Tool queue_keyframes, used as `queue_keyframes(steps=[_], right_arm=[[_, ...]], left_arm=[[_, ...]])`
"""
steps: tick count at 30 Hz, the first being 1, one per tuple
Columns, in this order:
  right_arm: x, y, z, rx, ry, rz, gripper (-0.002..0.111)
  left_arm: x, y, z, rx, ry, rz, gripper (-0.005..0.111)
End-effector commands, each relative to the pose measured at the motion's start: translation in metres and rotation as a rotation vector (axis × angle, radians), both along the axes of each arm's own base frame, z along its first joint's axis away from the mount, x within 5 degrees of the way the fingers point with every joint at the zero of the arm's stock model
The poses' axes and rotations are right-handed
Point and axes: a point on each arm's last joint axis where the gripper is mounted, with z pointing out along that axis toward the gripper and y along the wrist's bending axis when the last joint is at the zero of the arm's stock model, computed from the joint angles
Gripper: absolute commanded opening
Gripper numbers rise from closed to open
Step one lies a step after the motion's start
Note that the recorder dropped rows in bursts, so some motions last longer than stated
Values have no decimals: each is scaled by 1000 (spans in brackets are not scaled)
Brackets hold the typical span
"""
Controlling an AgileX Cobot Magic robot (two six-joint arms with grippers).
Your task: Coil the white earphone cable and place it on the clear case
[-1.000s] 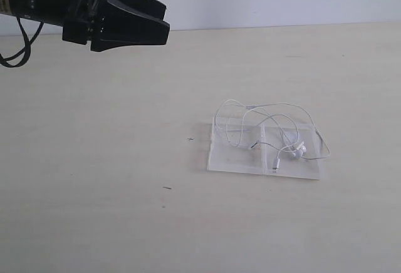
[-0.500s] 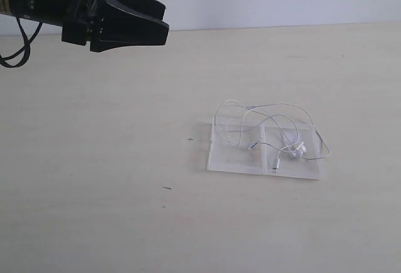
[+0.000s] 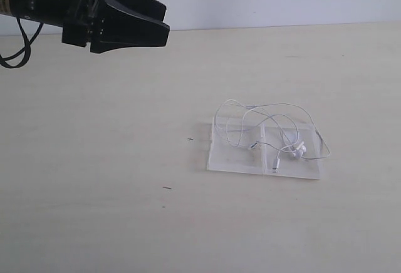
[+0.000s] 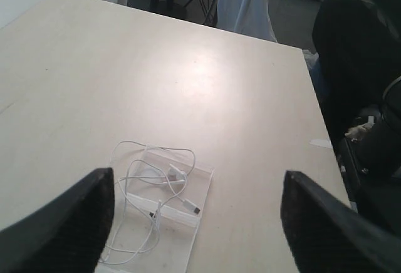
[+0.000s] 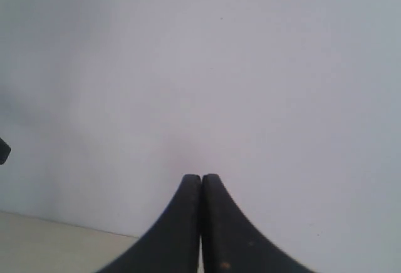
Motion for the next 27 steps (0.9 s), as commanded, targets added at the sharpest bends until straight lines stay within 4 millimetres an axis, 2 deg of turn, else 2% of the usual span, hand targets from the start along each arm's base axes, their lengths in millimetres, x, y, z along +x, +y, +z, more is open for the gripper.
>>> queue_keyframes(steps=[1,6,11,20,23,27], right_arm=[[0,0,-2,41,18,12,0],[2,3,-13,118,177,57,0],[0,8,-35,77,417,97,0],[-1,9,-40,56,481,106,0],[-1,9,-40,56,481,106,0],[-1,9,-40,56,481,106,0]], left_arm=[[-1,-2,1,-15,5,-4,71],[-1,-2,1,-15,5,-4,71],[-1,-2,1,-15,5,-4,71],[-3,0,-2,-14,16,0,71],[-2,9,-2,-89,39,65,71],[-1,31,-5,-161,69,172,71]])
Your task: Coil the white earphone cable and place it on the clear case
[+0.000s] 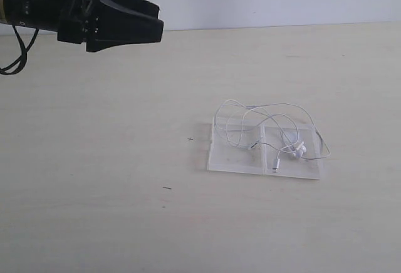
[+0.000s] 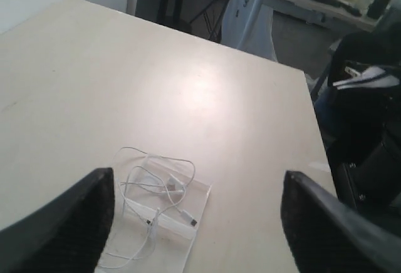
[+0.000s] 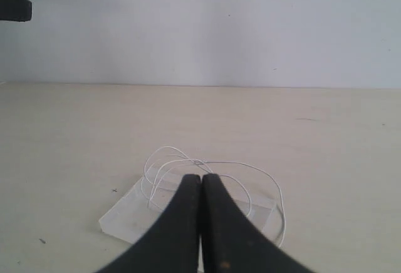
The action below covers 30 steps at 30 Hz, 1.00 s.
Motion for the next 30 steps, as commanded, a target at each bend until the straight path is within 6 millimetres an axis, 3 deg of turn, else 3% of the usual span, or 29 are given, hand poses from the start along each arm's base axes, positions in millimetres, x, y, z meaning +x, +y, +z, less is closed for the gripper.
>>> queue_keyframes(steps=[1,10,30], right_arm=[[0,0,-1,2,1,-3,0],[0,0,-1,2,1,-3,0],[0,0,-1,2,1,-3,0]], left_arm=[[0,25,2,-91,16,124,71],[-8,77,-7,-83,36,366,71],[-8,80,-8,-98,104,455,71]])
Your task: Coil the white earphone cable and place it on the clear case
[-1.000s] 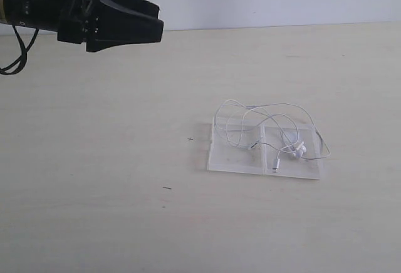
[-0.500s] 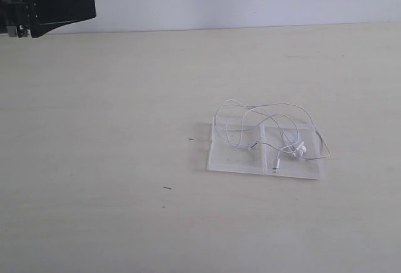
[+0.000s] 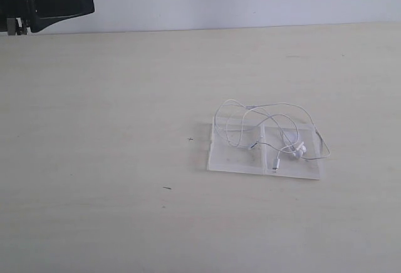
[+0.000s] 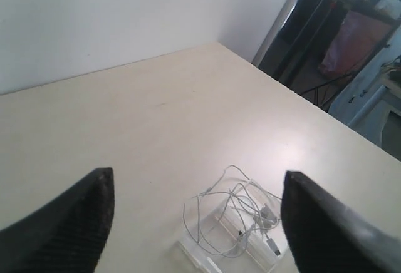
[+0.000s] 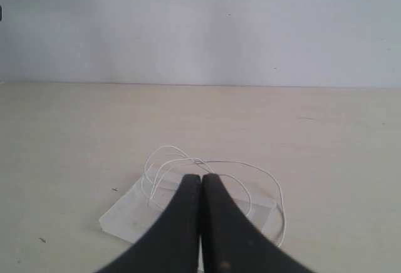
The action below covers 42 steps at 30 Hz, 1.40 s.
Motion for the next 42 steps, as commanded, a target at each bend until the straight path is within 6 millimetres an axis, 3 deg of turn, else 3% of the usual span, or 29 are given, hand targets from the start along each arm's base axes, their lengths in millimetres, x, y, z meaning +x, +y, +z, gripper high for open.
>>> queue_keyframes(steps=[1,14,17,22,26,33,42], right_arm=[[0,0,-1,3,-1,-3,0],[0,0,-1,3,-1,-3,0],[0,0,-1,3,-1,-3,0],[0,0,-1,3,-1,-3,0],[0,0,-1,3,-1,-3,0],[0,0,-1,3,-1,-3,0],[0,0,-1,3,-1,-3,0]], left_arm=[[1,1,1,-19,7,32,71],[3,2,3,-48,6,56,71],[7,8,0,-15,38,152,71],[8,28,-4,49,79,451,71],[-8,28,12,78,-8,498,71],[-56,3,44,126,-175,495,71],[-124,1,56,129,-457,615,71]])
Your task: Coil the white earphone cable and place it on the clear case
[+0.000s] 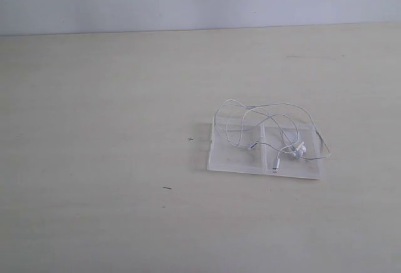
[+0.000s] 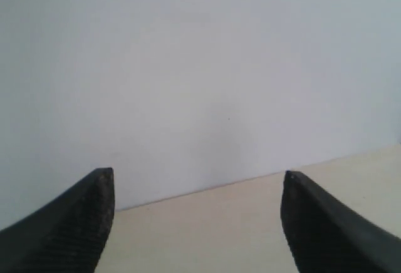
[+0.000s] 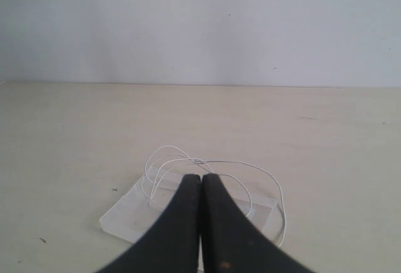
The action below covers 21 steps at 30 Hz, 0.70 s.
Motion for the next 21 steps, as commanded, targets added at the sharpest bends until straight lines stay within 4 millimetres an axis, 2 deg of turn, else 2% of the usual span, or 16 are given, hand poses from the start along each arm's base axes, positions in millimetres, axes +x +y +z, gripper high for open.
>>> queue_keyframes(steps=[1,4,11,14,21], right_arm=[[0,0,-1,3,-1,-3,0],[0,0,-1,3,-1,-3,0],[0,0,-1,3,-1,-3,0],[0,0,-1,3,-1,-3,0],[0,0,-1,3,-1,-3,0]], left_arm=[[-25,-1,2,-9,-128,17,71],[-49,-4,-8,-66,-227,-3,71],[-70,6,-27,-128,-261,112,71],[-84,7,-34,-128,-295,139,71],[-118,-1,-57,-68,-373,77,71]])
